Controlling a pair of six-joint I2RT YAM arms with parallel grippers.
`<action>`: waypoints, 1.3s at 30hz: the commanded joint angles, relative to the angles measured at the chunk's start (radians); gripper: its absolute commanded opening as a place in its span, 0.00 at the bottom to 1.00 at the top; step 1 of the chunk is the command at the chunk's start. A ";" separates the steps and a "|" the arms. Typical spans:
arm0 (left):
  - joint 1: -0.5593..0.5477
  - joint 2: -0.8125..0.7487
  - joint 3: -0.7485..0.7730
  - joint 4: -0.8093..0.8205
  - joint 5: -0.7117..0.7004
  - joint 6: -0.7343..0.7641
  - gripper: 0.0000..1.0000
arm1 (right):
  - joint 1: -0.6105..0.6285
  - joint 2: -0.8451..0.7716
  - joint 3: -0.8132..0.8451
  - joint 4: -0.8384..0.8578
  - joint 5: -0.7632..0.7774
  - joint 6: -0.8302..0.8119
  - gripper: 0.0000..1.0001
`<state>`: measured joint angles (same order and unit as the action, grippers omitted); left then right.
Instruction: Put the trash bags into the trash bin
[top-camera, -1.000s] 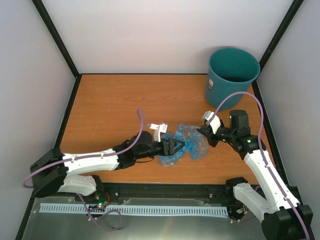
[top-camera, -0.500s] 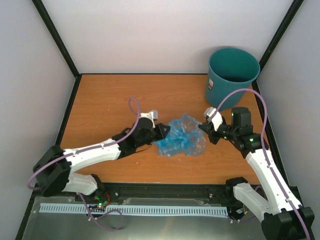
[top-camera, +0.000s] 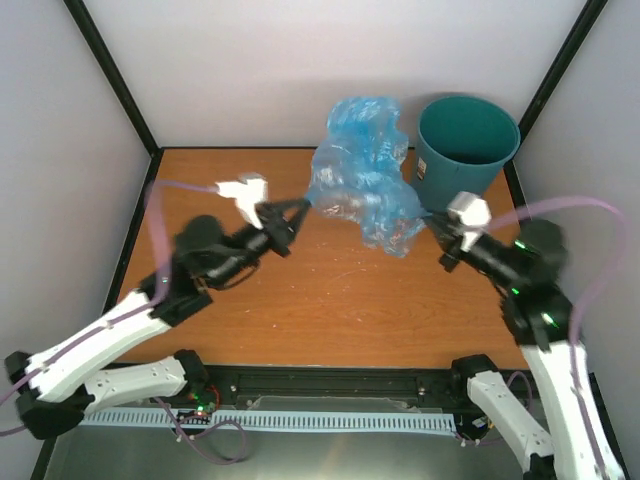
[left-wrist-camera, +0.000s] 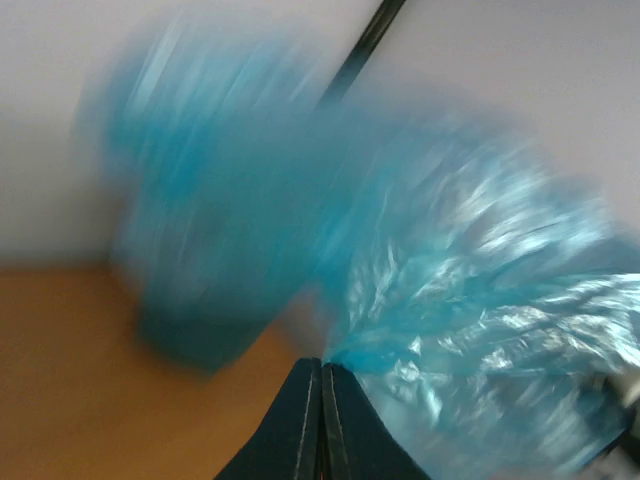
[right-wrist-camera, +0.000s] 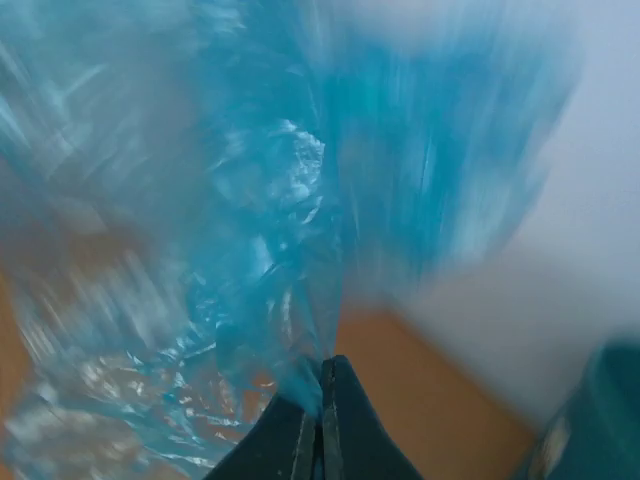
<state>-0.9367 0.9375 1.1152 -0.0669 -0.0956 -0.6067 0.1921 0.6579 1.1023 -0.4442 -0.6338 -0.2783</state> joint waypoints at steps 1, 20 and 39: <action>-0.005 0.139 -0.278 -0.251 -0.081 -0.004 0.01 | -0.003 0.221 -0.296 -0.148 0.192 -0.115 0.03; -0.015 -0.066 -0.280 -0.335 -0.110 0.116 0.02 | -0.006 0.024 -0.424 -0.103 -0.004 -0.142 0.03; -0.054 -0.193 -0.792 0.131 0.356 -0.068 0.74 | -0.010 0.071 -0.433 -0.092 0.135 -0.145 0.03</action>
<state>-0.9482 0.7006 0.3729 -0.1768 0.0662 -0.6113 0.1894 0.7136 0.6758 -0.5594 -0.5610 -0.4133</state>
